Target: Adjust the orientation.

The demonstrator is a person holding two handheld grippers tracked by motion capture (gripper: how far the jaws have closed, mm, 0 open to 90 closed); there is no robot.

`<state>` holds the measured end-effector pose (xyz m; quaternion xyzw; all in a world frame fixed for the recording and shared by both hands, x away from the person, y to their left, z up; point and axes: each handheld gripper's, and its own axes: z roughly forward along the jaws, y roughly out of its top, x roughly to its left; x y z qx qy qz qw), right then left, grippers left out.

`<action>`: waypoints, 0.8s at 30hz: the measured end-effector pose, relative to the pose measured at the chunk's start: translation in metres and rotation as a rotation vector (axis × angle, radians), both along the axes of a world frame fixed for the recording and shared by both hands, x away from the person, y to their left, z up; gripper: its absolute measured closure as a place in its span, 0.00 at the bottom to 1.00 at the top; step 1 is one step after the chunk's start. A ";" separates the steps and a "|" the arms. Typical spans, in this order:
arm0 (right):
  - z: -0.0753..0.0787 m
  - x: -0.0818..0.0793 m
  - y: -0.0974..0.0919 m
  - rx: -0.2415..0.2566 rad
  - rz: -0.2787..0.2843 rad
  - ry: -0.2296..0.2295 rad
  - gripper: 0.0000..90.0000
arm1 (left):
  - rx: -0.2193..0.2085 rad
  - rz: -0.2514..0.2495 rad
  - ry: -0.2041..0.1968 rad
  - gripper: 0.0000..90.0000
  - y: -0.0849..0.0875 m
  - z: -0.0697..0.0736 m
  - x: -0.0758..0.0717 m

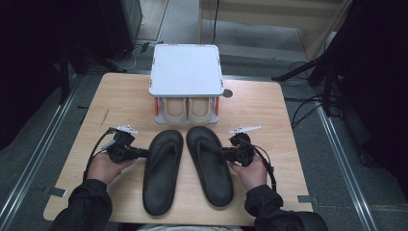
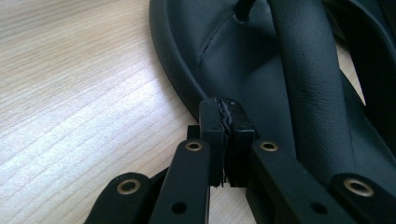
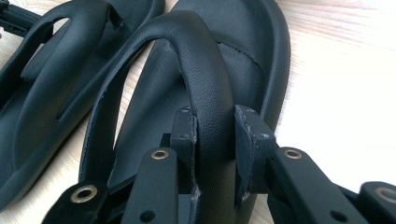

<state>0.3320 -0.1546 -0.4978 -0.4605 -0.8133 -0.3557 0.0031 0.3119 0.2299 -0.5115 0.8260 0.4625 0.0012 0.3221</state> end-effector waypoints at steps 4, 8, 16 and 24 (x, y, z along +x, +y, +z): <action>-0.002 0.000 0.003 -0.002 0.005 0.003 0.80 | 0.007 -0.012 0.000 0.99 -0.004 0.001 -0.001; -0.003 0.000 0.003 -0.002 0.007 0.009 0.80 | -0.003 -0.014 0.009 0.99 -0.006 0.001 -0.002; -0.006 0.001 0.002 0.011 0.016 0.002 0.79 | 0.001 -0.063 0.016 0.99 -0.018 0.002 -0.007; -0.007 0.000 0.001 0.024 0.014 -0.003 0.78 | 0.001 -0.107 0.021 0.99 -0.030 0.002 -0.011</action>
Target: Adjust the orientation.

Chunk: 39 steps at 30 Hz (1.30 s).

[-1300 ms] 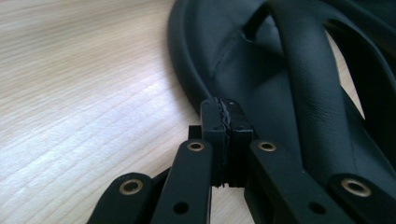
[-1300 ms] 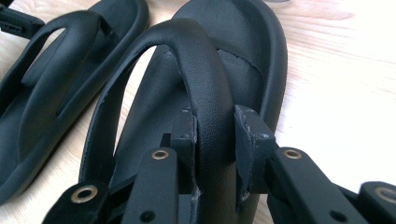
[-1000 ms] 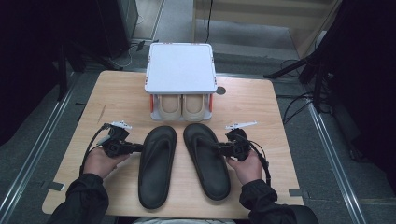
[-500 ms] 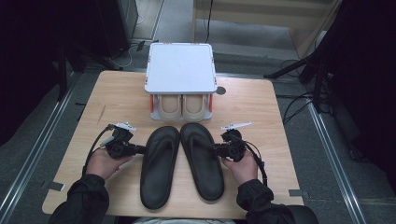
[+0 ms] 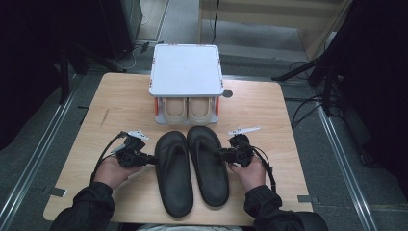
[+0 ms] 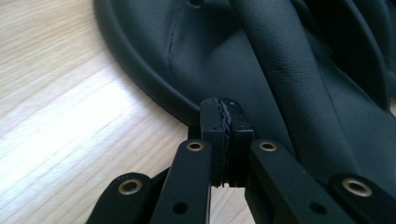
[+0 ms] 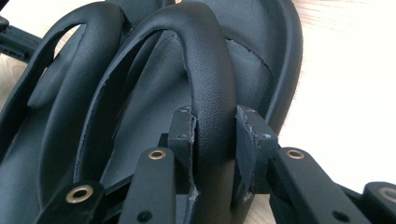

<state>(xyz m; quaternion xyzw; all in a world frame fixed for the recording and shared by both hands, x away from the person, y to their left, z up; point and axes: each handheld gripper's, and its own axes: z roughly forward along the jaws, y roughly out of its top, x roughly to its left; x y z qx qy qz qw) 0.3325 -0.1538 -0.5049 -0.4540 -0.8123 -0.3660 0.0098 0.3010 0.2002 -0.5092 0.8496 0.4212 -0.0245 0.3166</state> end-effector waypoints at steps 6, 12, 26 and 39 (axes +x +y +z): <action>0.000 0.000 0.000 -0.001 -0.001 -0.014 0.77 | -0.023 -0.036 0.005 0.98 -0.011 0.002 -0.004; -0.001 0.001 -0.001 0.003 -0.002 -0.023 0.74 | -0.040 -0.044 -0.002 0.94 -0.015 0.004 -0.005; 0.025 -0.021 -0.006 0.101 -0.015 -0.176 0.70 | -0.106 0.037 -0.062 0.78 0.006 0.027 0.004; 0.031 -0.044 0.000 0.133 -0.004 -0.199 0.69 | -0.113 0.068 -0.071 0.64 0.012 0.035 0.017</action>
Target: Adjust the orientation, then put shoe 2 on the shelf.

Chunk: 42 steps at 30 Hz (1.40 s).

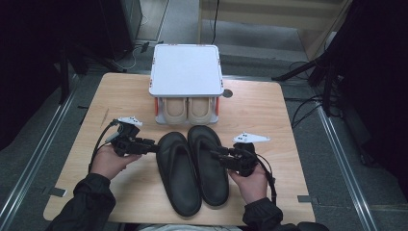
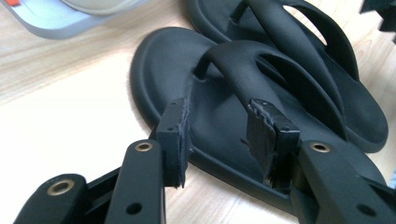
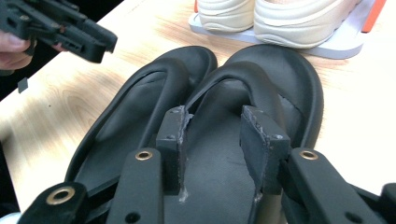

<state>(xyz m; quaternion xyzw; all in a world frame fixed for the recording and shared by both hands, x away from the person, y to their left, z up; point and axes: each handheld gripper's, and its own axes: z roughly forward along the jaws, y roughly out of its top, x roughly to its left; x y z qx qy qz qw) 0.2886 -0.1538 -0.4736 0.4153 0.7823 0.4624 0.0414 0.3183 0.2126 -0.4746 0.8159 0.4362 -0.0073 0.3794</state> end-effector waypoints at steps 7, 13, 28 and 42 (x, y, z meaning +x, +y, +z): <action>-0.002 -0.013 0.009 -0.010 -0.011 -0.022 0.69 | 0.000 0.002 0.000 0.63 0.004 -0.003 0.007; -0.005 -0.018 0.016 -0.005 -0.005 -0.013 0.68 | -0.010 0.010 -0.007 0.62 0.008 -0.003 0.008; -0.014 -0.023 0.039 -0.018 -0.016 -0.016 0.63 | 0.000 -0.006 -0.010 0.60 0.011 -0.004 0.008; -0.034 -0.020 0.070 -0.083 -0.077 0.012 0.50 | -0.012 0.013 -0.019 0.59 0.013 -0.004 0.008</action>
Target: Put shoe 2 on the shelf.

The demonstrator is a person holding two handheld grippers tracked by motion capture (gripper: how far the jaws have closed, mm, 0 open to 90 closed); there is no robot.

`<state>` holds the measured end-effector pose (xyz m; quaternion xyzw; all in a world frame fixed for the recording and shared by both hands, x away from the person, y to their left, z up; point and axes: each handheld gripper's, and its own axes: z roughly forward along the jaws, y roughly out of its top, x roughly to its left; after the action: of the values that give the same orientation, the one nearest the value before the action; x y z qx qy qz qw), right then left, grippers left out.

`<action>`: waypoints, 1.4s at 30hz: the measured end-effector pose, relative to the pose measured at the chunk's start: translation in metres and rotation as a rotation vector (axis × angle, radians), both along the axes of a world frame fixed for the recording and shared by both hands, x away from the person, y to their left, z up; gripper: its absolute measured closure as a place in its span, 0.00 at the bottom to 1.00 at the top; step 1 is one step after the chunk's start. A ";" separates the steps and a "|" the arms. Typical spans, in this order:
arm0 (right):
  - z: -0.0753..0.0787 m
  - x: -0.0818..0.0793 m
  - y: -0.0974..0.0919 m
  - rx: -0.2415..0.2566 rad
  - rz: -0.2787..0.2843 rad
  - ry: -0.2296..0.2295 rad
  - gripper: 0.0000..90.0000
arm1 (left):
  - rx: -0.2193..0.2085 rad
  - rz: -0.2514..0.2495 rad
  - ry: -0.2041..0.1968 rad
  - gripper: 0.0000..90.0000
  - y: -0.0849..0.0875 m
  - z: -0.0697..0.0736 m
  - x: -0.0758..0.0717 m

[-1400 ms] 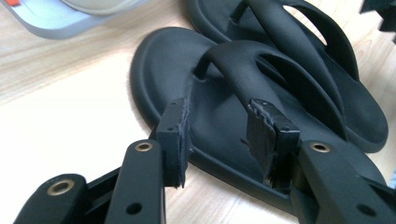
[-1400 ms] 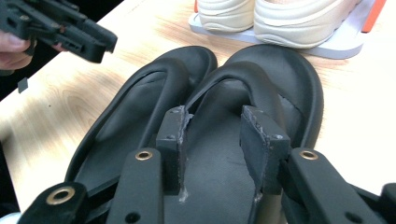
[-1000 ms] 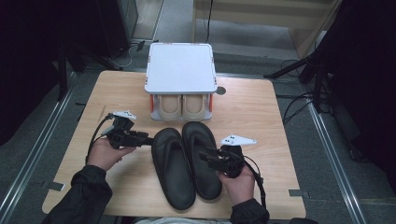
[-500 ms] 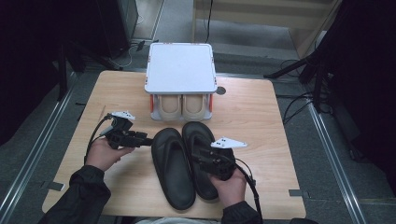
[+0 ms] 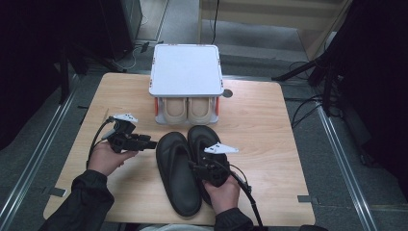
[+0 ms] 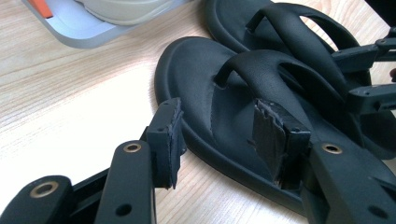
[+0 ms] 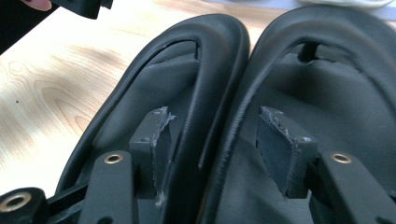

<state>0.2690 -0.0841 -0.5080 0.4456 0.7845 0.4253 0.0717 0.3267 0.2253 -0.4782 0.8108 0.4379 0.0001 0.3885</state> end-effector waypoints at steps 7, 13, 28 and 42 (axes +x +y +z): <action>-0.009 0.007 0.012 -0.002 -0.032 0.018 0.54 | -0.044 0.012 -0.004 0.59 0.005 0.001 0.001; -0.014 0.011 0.019 -0.001 -0.064 0.025 0.59 | -0.054 0.027 -0.006 0.59 0.009 0.002 0.002; -0.012 0.012 0.022 -0.016 -0.105 0.046 0.72 | -0.088 0.035 0.001 0.59 0.013 0.002 0.003; -0.010 0.012 0.017 -0.003 -0.137 0.087 0.84 | -0.081 0.040 -0.002 0.59 0.014 0.002 0.004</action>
<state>0.2814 -0.0667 -0.5175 0.5163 0.7550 0.3986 0.0671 0.3308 0.2393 -0.4762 0.7853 0.4534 -0.0090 0.4214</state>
